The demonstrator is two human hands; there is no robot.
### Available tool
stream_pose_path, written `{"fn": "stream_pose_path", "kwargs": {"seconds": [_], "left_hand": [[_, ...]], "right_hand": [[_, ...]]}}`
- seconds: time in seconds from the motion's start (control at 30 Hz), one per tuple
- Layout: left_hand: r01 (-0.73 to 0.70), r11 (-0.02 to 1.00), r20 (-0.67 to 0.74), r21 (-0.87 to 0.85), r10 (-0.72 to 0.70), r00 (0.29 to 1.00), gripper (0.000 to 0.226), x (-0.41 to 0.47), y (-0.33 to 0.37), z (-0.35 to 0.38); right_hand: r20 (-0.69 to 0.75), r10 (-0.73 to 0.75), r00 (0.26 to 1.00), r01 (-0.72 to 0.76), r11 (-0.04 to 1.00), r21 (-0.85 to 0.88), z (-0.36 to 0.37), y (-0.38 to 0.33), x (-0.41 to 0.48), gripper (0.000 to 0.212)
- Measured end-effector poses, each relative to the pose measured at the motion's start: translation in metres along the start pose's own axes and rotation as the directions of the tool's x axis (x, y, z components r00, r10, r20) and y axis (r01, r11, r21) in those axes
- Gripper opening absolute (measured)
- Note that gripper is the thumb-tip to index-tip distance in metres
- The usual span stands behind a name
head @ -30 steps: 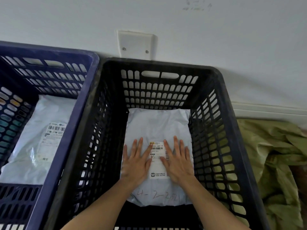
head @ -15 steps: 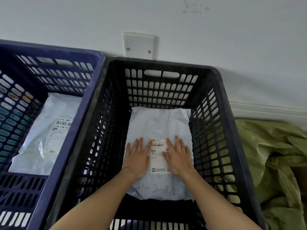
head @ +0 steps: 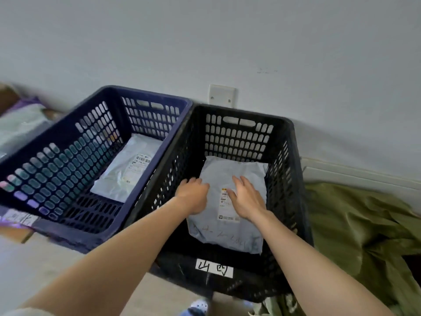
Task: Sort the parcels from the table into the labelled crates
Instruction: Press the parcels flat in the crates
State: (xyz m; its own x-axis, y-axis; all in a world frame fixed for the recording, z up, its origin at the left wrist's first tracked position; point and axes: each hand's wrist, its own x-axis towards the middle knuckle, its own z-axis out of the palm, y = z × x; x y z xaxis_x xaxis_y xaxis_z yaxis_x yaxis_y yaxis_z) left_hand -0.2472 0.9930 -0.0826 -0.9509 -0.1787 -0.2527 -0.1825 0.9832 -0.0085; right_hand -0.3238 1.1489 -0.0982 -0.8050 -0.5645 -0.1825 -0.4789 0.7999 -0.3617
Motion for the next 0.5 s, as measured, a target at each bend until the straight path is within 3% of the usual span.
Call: {"fn": "stream_pose_path", "kwargs": {"seconds": [0.13, 0.27, 0.5], "left_hand": [[0.023, 1.0, -0.193, 0.003, -0.022, 0.981, 0.038, -0.041, -0.008, -0.04], [0.037, 0.999, -0.348, -0.016, -0.04, 0.937, 0.038, -0.079, -0.024, -0.071], [0.181, 0.98, -0.438, -0.08, -0.198, 0.877, 0.041, -0.144, -0.076, -0.101]], "right_hand": [[-0.093, -0.087, 0.992, 0.089, 0.996, 0.014, -0.023, -0.033, -0.026, 0.044], [-0.141, -0.196, 0.97, 0.208, 0.975, 0.079, -0.038, -0.067, -0.042, 0.05], [-0.227, -0.356, 0.907, 0.381, 0.921, 0.081, -0.058, -0.149, -0.051, 0.047]]}}
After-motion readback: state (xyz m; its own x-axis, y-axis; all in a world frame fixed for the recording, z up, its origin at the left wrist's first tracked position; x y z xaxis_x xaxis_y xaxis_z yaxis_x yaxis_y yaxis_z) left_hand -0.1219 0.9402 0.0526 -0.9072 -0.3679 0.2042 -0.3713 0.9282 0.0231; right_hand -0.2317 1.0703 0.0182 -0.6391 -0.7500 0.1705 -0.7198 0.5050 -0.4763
